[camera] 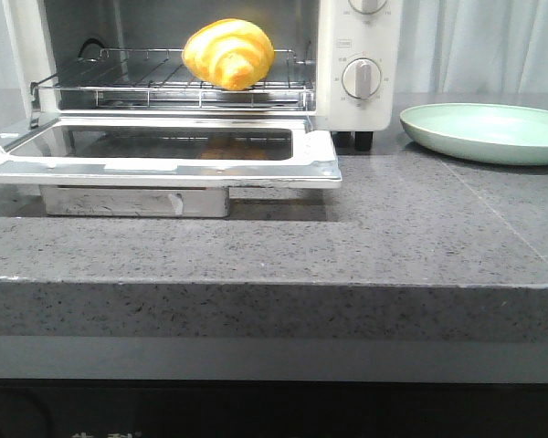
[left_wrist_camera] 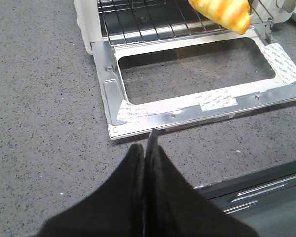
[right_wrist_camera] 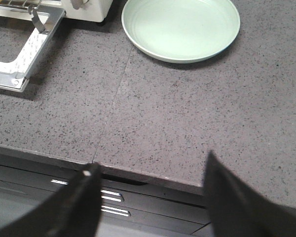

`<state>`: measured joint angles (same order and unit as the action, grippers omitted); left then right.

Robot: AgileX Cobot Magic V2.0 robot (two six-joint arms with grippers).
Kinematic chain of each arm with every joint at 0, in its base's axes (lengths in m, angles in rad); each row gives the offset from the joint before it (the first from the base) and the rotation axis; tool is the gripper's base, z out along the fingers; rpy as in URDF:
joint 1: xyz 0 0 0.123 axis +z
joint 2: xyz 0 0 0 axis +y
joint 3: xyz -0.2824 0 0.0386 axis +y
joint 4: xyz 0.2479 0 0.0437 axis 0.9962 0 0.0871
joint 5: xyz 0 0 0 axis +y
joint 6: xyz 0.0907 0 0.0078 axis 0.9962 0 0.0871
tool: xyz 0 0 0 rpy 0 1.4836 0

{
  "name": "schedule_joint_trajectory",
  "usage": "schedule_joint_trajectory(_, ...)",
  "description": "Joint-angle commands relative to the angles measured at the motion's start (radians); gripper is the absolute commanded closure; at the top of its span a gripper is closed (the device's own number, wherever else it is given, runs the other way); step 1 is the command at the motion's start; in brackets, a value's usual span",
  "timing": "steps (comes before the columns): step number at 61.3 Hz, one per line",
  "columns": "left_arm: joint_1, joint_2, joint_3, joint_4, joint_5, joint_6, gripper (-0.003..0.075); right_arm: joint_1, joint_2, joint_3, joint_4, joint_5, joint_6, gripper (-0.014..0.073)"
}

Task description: Put bread in oven

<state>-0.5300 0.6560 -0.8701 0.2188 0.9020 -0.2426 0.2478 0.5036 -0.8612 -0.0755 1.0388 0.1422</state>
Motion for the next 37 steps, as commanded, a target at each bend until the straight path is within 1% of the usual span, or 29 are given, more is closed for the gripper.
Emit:
schedule_joint_trajectory(1, 0.000, 0.000, -0.026, 0.012, -0.067, -0.011, 0.0741, -0.005, 0.006, -0.025, -0.003, -0.054, -0.013, 0.0361)
schedule_joint_trajectory(5, 0.000, 0.000, -0.026, 0.012, -0.067, -0.011, 0.0741, -0.005, 0.006, -0.025, -0.003, -0.054, -0.013, 0.0492)
schedule_joint_trajectory(12, 0.000, 0.000, -0.026, 0.012, -0.067, -0.011, 0.0741, -0.005, 0.006, -0.025, -0.003, -0.055, -0.013, 0.0661)
schedule_joint_trajectory(37, 0.000, 0.000, -0.026, 0.004, -0.066, -0.011, 0.0741, -0.005, 0.006, -0.023, -0.011, -0.031, -0.013, 0.0662)
